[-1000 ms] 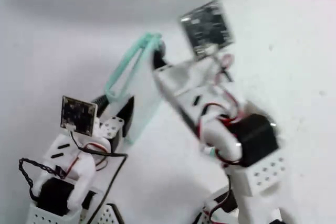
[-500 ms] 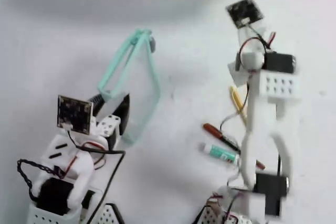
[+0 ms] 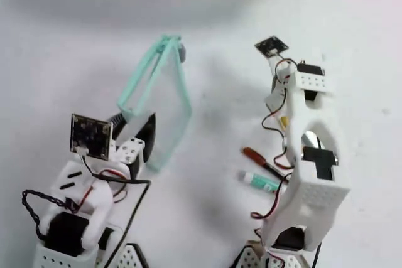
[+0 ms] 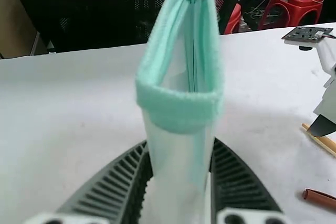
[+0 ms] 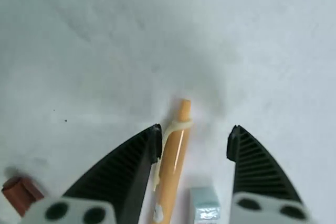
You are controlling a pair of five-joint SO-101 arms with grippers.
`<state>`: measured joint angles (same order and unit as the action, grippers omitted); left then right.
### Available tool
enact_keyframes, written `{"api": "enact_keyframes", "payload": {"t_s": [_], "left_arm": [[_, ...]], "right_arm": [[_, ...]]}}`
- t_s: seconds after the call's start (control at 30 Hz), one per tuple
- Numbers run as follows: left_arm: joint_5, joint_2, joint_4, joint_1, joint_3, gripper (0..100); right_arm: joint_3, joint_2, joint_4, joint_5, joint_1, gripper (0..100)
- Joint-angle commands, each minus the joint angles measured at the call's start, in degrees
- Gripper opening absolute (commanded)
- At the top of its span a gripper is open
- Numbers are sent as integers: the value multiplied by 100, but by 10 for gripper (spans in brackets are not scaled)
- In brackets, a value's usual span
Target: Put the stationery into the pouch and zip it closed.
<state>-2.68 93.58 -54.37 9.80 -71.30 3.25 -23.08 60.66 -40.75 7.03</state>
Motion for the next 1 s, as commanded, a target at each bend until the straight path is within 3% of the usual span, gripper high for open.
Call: {"api": "enact_keyframes", "payload": {"t_s": [0.0,0.1,0.27,0.53,0.77,0.97], "left_arm": [[-44,-31,88,-4,0,169],[-44,-31,88,-4,0,169],[-44,-31,88,-4,0,169],[-44,-31,88,-4,0,169],[-44,-31,88,-4,0,169],[-44,-31,88,-4,0,169]], "right_arm": [[-158,-171,-92,-53,-31,201],[-431,-505,-22,-53,-22,183],[-976,-822,479,-53,22,8],[-2022,110,1956,-9,-66,18],[-3121,2343,3055,44,-998,18],[-3868,4075,3046,1002,-2404,17]]}}
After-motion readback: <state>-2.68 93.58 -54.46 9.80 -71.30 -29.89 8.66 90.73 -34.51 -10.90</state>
